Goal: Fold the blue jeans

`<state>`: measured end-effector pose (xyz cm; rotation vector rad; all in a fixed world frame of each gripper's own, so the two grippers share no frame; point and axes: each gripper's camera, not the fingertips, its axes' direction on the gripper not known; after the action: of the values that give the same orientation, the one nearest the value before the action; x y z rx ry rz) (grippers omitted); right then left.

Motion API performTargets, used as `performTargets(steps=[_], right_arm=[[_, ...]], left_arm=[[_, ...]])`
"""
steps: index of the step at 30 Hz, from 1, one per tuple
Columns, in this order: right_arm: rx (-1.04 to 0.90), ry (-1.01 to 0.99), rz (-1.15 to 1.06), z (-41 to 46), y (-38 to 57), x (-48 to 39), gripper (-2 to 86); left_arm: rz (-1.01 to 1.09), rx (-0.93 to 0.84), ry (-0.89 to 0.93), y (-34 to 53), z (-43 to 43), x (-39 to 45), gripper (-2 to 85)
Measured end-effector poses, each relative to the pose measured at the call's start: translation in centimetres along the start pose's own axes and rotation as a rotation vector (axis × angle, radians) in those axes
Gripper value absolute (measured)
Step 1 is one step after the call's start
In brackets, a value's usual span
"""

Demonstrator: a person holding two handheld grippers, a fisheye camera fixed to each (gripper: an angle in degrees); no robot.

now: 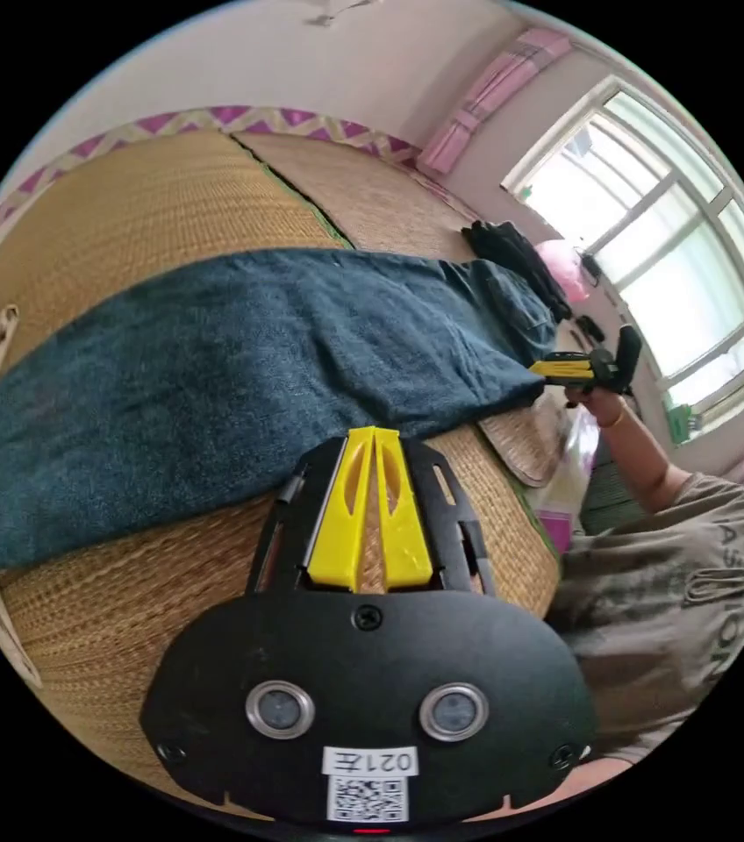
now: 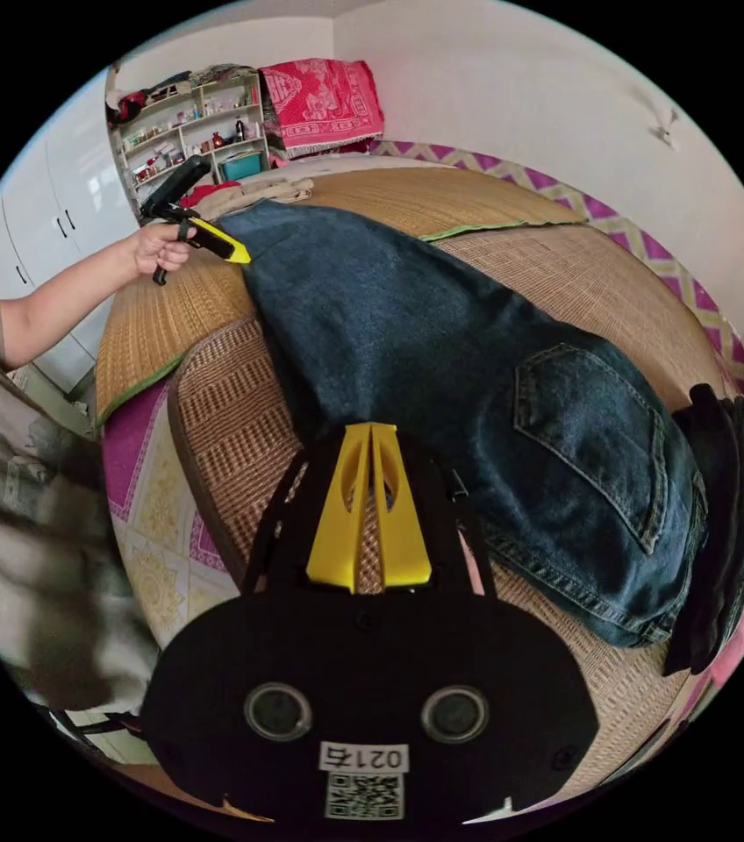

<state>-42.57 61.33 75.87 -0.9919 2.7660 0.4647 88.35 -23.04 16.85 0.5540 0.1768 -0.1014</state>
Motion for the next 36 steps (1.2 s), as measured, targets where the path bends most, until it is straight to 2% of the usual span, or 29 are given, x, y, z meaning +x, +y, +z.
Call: performTargets(steps=[2, 4, 7, 9, 12, 15, 19, 24, 25, 27, 36], right_arm=[[-0.013, -0.001, 0.010, -0.8, 0.2, 0.6, -0.9], [-0.042, -0.011, 0.018, -1.9, -0.4, 1.7, -0.8], [0.148, 0.019, 0.161, -7.1, -1.6, 7.5, -0.1], [0.195, 0.039, 0.186, -9.2, -3.3, 11.8, 1.7], [0.048, 0.115, 0.062, -8.1, -8.5, 17.6, 7.8], [-0.096, 0.197, -0.116, -5.3, -12.8, 21.4, 9.7], [-0.222, 0.144, -0.201, -2.4, -16.6, 27.4, 10.1], [-0.308, -0.038, -0.191, 0.0, -17.4, 32.8, 6.7], [-0.307, -0.100, -0.197, -0.3, -17.3, 33.5, 4.8], [-0.281, -0.100, -0.207, -1.5, -16.9, 33.9, 0.5], [0.009, -0.124, -0.335, -13.1, -10.9, 30.8, -1.0]], left_arm=[[-0.066, 0.003, 0.082, 0.7, 0.1, -1.6, -0.8], [-0.069, 0.045, 0.061, 1.2, -0.8, -1.4, -0.8], [0.057, 0.205, 0.009, 0.5, -3.7, 1.7, -0.4], [0.138, 0.249, -0.075, -1.0, -4.7, 3.8, 0.6], [0.272, 0.220, -0.244, -4.6, -4.1, 6.1, 4.8], [0.315, 0.089, -0.279, -8.7, -1.6, 5.1, 7.3], [0.303, -0.016, -0.245, -12.8, 0.9, 2.7, 8.3], [0.276, -0.004, -0.245, -15.3, 1.6, 1.4, 8.4], [0.276, -0.009, -0.241, -15.5, 1.8, 1.3, 8.3], [0.288, -0.015, -0.244, -15.7, 2.1, 1.5, 8.3], [0.367, 0.031, -0.287, -16.2, 2.1, 2.8, 9.5]])
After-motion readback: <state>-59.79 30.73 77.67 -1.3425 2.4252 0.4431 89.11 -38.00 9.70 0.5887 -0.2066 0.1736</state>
